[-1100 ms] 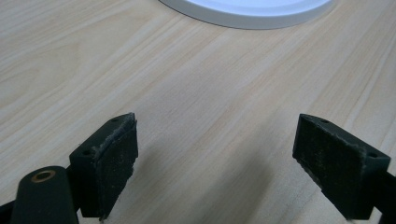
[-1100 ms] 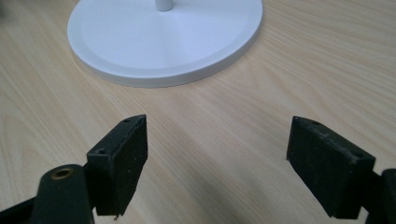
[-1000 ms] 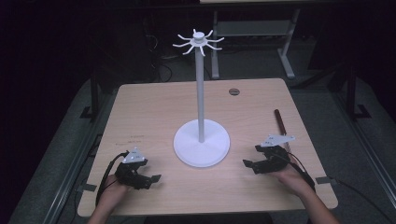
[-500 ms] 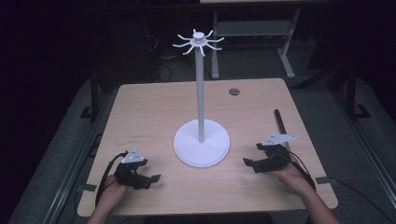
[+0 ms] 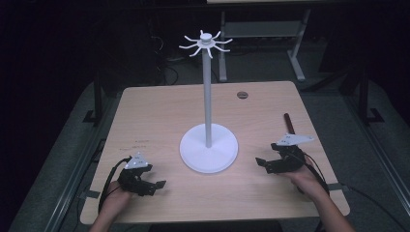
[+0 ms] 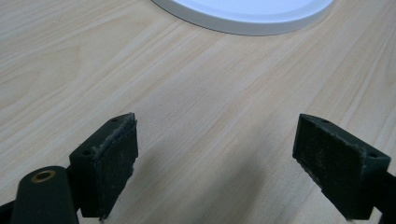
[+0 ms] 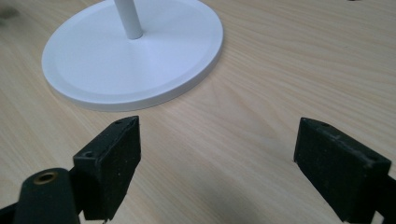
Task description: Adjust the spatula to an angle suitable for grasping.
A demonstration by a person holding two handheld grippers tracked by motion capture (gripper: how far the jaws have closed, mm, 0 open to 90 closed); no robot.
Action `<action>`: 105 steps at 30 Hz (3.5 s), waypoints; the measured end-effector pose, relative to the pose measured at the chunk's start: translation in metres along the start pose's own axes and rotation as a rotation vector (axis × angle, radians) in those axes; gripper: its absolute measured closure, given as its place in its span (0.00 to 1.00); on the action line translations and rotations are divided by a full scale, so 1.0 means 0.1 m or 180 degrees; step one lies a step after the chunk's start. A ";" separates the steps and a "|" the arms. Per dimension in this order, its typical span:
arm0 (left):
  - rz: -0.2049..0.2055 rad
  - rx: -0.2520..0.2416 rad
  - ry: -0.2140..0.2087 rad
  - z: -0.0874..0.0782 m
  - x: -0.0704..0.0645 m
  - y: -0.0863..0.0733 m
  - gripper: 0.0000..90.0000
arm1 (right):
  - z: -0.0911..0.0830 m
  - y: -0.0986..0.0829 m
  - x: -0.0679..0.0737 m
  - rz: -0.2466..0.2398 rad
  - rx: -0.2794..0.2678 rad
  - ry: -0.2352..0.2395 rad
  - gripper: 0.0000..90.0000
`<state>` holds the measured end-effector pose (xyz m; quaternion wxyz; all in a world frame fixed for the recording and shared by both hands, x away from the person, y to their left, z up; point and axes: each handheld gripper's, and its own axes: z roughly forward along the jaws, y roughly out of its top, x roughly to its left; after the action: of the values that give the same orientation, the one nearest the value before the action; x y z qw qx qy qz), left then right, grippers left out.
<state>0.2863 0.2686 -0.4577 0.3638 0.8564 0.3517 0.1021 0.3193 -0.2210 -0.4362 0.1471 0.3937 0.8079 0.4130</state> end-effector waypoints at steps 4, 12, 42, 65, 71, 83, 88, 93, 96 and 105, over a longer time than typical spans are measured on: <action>-0.0013 0.0003 -0.0003 0.00 0.00 0.00 0.15 | -0.01 0.00 -0.04 0.0013 -0.0019 -0.0030 0.16; -0.0016 -0.0006 -0.0012 0.01 0.00 0.00 0.15 | -0.05 0.02 -0.14 0.0086 -0.0064 -0.0135 0.16; -0.0034 -0.0012 -0.0014 0.01 0.01 -0.01 0.15 | -0.16 -0.02 -0.52 0.0323 -0.0205 -0.0480 0.16; -0.0025 -0.0008 -0.0023 0.01 0.00 0.00 0.15 | -0.19 0.08 -0.89 0.0656 -0.0284 -0.0731 0.16; -0.0022 -0.0007 -0.0027 0.01 0.00 0.00 0.15 | -0.18 0.14 -1.03 0.0733 -0.0309 -0.0823 0.16; -0.0047 -0.0014 -0.0034 0.01 0.00 0.00 0.15 | -0.11 0.16 -1.28 0.0871 -0.0237 -0.0951 0.29; -0.0022 -0.0008 -0.0036 0.02 -0.01 0.00 0.15 | -0.04 0.10 -1.40 0.0934 -0.0143 -0.1041 0.44; -0.0023 0.0003 -0.0045 0.02 -0.01 0.00 0.15 | 0.02 0.01 -1.47 0.0938 -0.0038 -0.1108 0.64; -0.0012 0.0000 -0.0039 0.02 -0.01 0.00 0.15 | 0.06 -0.02 -1.48 0.0919 0.0025 -0.1102 0.75; -0.0016 0.0015 -0.0049 0.03 -0.01 0.00 0.15 | 0.11 -0.06 -1.49 0.0868 0.0170 -0.1086 0.95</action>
<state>0.2867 0.2669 -0.4597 0.3648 0.8572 0.3512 0.0938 0.4183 -0.3303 -0.4609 0.2140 0.5673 0.7212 0.3349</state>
